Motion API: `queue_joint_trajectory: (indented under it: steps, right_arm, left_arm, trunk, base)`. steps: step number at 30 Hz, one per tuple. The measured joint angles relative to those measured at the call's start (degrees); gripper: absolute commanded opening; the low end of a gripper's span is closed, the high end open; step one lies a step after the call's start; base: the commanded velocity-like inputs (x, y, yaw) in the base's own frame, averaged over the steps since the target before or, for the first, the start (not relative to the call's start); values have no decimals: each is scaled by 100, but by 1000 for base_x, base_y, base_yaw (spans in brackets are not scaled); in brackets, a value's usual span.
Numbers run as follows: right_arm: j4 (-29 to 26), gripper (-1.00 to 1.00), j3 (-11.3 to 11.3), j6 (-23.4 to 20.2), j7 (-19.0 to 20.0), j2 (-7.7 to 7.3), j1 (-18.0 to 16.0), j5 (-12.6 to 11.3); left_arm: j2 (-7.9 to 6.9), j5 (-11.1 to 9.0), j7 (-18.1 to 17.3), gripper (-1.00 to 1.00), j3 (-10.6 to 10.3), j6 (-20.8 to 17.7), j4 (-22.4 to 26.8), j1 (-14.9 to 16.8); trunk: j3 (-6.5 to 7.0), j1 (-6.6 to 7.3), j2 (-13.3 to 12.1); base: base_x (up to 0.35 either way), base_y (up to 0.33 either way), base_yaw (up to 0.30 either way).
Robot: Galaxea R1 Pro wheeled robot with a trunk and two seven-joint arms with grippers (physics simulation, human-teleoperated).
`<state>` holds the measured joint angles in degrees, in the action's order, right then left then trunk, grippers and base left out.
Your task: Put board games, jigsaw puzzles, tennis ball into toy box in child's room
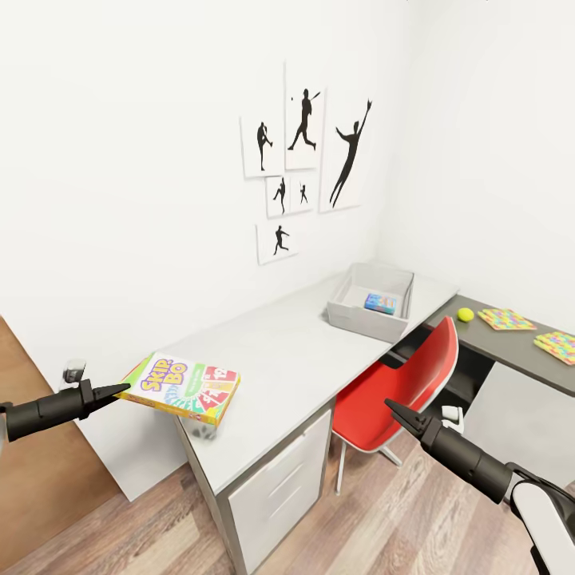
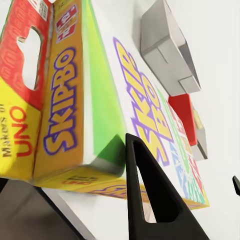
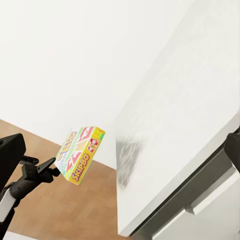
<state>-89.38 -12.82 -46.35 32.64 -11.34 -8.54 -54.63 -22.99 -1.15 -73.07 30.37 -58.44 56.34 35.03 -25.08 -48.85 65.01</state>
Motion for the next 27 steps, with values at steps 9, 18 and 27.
queue_joint_trajectory:
  steps: [9, 18, 27]
  right_arm:
    - [35, 100, 17, -163, -44, -17, -66, 20]
    - [837, 100, -3, -938, -208, -33, -555, 28]
    - [1348, 100, 13, -1108, -537, -33, -716, 20]
  left_arm:
    - [0, 7, 1, -100, -4, 0, 0, 0]
    - [6, 14, 17, -100, -24, 12, -1, 1]
    - [6, 29, 27, -100, -50, 22, -2, 1]
  trunk:
    - [162, 198, -361]
    - [288, 395, -723]
    - [385, 593, -1084]
  base:
    - [0, 0, 0]
    - [0, 0, -135]
    - [0, 0, -187]
